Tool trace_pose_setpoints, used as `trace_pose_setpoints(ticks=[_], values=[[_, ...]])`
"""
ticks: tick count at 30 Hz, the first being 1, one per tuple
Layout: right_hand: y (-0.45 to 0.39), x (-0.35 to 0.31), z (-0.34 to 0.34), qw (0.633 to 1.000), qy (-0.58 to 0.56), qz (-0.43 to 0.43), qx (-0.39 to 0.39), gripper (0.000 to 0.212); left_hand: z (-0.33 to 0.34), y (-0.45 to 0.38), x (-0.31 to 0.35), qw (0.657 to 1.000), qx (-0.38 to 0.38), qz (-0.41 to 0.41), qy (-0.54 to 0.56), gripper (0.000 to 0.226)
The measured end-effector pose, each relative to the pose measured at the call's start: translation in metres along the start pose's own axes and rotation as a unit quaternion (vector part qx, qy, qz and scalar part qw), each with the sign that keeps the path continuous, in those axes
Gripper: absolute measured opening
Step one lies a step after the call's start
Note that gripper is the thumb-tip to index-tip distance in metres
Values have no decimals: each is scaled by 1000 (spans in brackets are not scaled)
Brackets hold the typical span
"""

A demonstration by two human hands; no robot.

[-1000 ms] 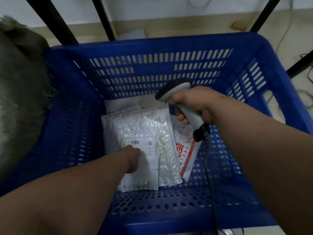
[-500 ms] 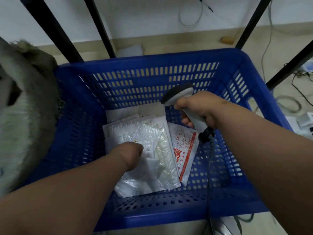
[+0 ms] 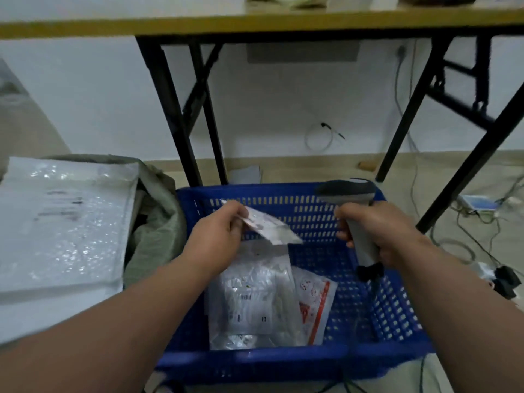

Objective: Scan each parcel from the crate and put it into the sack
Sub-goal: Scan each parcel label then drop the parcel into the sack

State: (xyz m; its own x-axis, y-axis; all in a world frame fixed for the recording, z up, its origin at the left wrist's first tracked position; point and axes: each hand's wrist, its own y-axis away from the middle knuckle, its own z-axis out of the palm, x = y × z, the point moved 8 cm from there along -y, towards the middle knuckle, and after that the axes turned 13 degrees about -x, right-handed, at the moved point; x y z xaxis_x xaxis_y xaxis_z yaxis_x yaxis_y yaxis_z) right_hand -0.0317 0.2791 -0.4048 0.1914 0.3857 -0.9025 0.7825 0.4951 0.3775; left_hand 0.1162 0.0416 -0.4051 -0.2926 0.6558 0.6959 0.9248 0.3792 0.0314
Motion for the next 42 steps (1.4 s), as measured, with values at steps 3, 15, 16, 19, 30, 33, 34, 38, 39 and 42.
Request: trace_pose_setpoints(ticks=[3,15,16,19,30,33,34,38,39,42], values=[[24,-13,3,999,-20,-31,10,17,-27,23,13,991,21,-6,135,28],[75,-51,55,991,37,-111,-59,12,-59,56,-20,908,132,-76,391,21],[77,-53,58,990,40,-116,-66,11,-59,54,-21,904,130,-73,402,26],[77,-57,64,989,42,-119,-73,9,-58,48,-22,897,116,-68,420,45],[70,-60,84,987,-52,-106,-105,14,-58,45,-17,843,121,-60,521,100],[70,-59,87,988,-43,-101,-112,17,-59,46,-18,839,121,-72,525,77],[70,-58,87,987,-41,-101,-116,17,-58,46,-19,835,122,-76,532,71],[71,-56,90,986,-38,-102,-124,17,-57,45,-24,824,125,-98,543,49],[71,-56,91,985,-44,-102,-129,16,-56,45,-25,823,127,-103,543,46],[72,-56,97,980,-87,-87,-154,15,-55,45,-28,817,138,-113,549,40]])
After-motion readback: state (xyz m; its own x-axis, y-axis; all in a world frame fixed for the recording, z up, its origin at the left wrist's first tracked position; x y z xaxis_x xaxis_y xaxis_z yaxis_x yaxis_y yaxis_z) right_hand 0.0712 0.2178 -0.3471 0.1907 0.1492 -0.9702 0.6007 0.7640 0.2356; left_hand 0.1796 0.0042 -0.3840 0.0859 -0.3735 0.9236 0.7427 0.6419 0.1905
